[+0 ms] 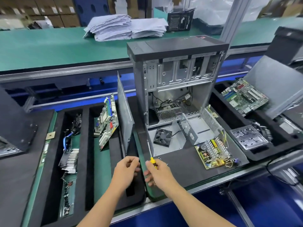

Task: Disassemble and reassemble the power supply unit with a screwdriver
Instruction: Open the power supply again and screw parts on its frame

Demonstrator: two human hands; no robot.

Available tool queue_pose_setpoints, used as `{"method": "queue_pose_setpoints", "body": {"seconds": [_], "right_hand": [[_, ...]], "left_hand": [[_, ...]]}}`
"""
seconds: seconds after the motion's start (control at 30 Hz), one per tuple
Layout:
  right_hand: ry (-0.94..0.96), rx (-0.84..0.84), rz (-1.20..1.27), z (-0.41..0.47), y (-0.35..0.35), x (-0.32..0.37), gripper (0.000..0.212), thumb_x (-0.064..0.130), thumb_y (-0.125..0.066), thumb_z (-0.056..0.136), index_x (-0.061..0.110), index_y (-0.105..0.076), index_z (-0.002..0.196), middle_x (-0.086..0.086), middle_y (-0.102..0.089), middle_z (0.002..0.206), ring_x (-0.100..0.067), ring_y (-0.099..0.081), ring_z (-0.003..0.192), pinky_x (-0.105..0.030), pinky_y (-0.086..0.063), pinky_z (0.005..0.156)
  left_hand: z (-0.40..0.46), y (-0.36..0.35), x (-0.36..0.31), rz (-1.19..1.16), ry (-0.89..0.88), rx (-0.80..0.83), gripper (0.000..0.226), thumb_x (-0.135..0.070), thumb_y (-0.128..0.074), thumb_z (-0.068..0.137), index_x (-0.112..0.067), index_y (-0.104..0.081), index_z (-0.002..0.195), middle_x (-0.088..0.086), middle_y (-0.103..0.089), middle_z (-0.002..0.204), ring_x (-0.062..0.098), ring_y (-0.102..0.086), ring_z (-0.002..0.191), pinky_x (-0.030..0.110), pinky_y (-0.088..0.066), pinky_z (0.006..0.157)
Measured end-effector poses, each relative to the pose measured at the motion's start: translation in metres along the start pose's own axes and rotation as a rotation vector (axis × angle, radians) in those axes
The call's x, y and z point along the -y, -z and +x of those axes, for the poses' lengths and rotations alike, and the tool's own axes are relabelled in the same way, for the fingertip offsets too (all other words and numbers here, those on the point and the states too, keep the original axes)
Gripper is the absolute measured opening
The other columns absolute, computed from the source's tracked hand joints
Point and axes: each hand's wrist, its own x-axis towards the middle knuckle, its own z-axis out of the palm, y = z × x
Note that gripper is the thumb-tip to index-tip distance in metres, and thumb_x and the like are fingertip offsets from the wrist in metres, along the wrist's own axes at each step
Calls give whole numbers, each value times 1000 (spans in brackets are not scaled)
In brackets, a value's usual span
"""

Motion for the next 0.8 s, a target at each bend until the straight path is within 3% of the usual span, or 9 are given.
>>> {"method": "queue_pose_setpoints", "body": {"seconds": [0.2, 0.37, 0.53, 0.67, 0.8], "right_hand": [[26, -21, -33, 4, 4, -1, 20, 32, -55, 100, 14, -62, 99, -4, -70, 77, -15, -61, 59, -28, -52, 55], [48, -65, -89, 11, 10, -9, 19, 34, -55, 98, 18, -63, 97, -1, -71, 80, -9, -61, 58, -24, -49, 54], [43, -77, -91, 16, 16, -20, 20, 34, -56, 97, 15, -61, 94, -1, -63, 80, -8, -58, 57, -25, -50, 56], [21, -58, -91, 17, 20, -28, 18, 35, -55, 98, 20, -64, 96, -1, -60, 75, -7, -57, 55, -18, -46, 52], [-2, -8, 5, 20, 17, -36, 12, 19, -55, 98, 21, -66, 102, -4, -62, 81, -11, -58, 61, -22, -49, 57]], "left_hand": [[0, -3, -4, -33, -5, 0, 13, -23, -60, 99, -15, -70, 97, 3, -72, 88, 13, -70, 76, 21, -54, 63], [0, -6, -3, -57, 13, -8, 13, -22, -59, 100, -14, -69, 98, 6, -72, 91, 15, -68, 78, 29, -57, 70], [1, -3, 4, -92, 37, -62, 13, -18, -60, 99, -9, -69, 96, 10, -71, 87, 14, -67, 71, 27, -55, 63], [0, 5, 12, -119, 67, -102, 16, -21, -61, 99, -8, -69, 96, 7, -71, 85, 11, -66, 70, 24, -53, 62], [-3, 13, 19, -136, 83, -141, 15, -21, -60, 99, -9, -69, 97, 4, -70, 83, 8, -66, 68, 22, -54, 62]]}}
